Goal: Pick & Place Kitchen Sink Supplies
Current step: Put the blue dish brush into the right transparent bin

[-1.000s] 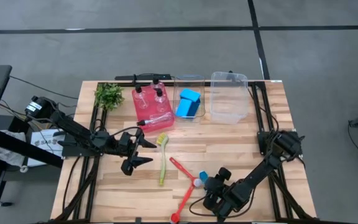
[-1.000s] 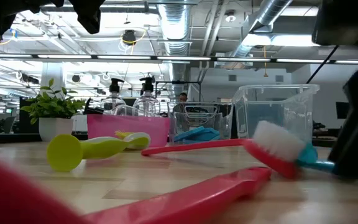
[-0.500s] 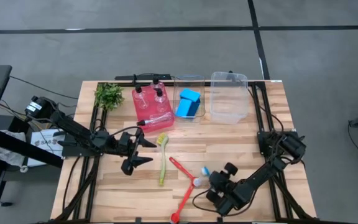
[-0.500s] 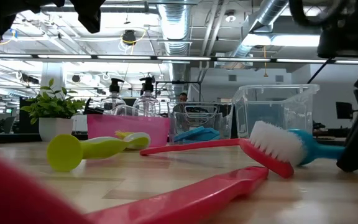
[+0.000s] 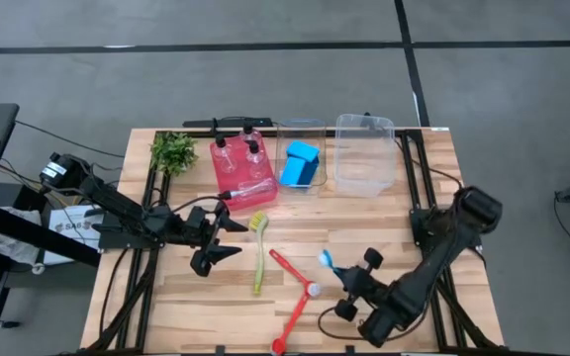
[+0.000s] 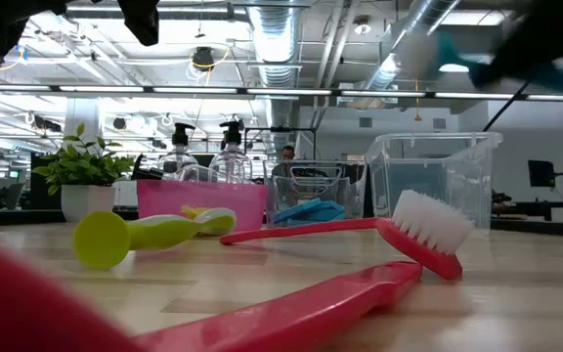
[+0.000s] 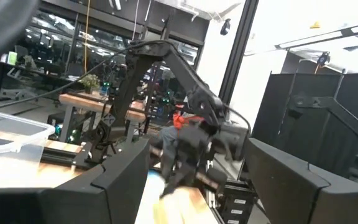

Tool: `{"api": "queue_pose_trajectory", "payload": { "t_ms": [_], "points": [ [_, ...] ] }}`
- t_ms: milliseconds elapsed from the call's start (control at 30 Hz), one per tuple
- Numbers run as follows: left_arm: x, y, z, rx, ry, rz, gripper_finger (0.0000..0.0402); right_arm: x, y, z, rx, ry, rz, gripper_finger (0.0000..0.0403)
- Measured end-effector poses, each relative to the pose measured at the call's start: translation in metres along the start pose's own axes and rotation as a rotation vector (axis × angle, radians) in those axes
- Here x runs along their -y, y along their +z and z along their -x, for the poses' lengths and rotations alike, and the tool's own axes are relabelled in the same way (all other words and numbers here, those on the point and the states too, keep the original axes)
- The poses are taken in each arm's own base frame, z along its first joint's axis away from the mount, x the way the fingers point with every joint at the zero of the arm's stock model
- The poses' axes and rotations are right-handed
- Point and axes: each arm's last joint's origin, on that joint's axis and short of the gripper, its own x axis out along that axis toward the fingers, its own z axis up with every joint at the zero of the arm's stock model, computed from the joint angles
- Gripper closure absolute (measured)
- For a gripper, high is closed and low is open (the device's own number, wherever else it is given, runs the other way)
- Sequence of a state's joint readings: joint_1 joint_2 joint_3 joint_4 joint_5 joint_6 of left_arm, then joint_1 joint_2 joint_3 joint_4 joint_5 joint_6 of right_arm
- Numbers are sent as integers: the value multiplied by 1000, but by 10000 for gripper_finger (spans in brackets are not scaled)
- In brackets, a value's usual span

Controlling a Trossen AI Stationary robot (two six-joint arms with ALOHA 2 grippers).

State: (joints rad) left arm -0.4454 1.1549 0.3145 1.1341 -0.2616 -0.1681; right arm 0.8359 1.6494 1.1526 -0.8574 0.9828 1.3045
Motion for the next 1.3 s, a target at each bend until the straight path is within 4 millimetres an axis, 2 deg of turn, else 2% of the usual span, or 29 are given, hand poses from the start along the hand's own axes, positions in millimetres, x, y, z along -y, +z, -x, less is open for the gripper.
{"api": "queue_pose_trajectory", "payload": {
  "t_ms": [167,300,500,633,767,933,1167,1300],
  "points": [
    [1,4,-1,34,-5,-35,135,26,45,16,230,-51,53,394],
    [4,14,-8,74,-8,-91,135,57,82,18,336,-161,60,390],
    [6,29,-17,136,83,-156,135,112,130,3,337,-372,47,381],
    [3,32,-19,147,109,-203,135,149,151,-14,275,-513,31,393],
    [-6,33,-21,138,144,-291,135,183,163,-38,173,-629,12,383],
    [-22,34,-24,119,204,-331,135,216,168,-72,-12,-655,-24,371],
    [-36,31,-26,67,157,-303,135,245,166,-108,-178,-721,14,390],
    [-38,30,-26,58,125,-244,135,256,163,-121,-223,-753,-16,365]
  ]
}}
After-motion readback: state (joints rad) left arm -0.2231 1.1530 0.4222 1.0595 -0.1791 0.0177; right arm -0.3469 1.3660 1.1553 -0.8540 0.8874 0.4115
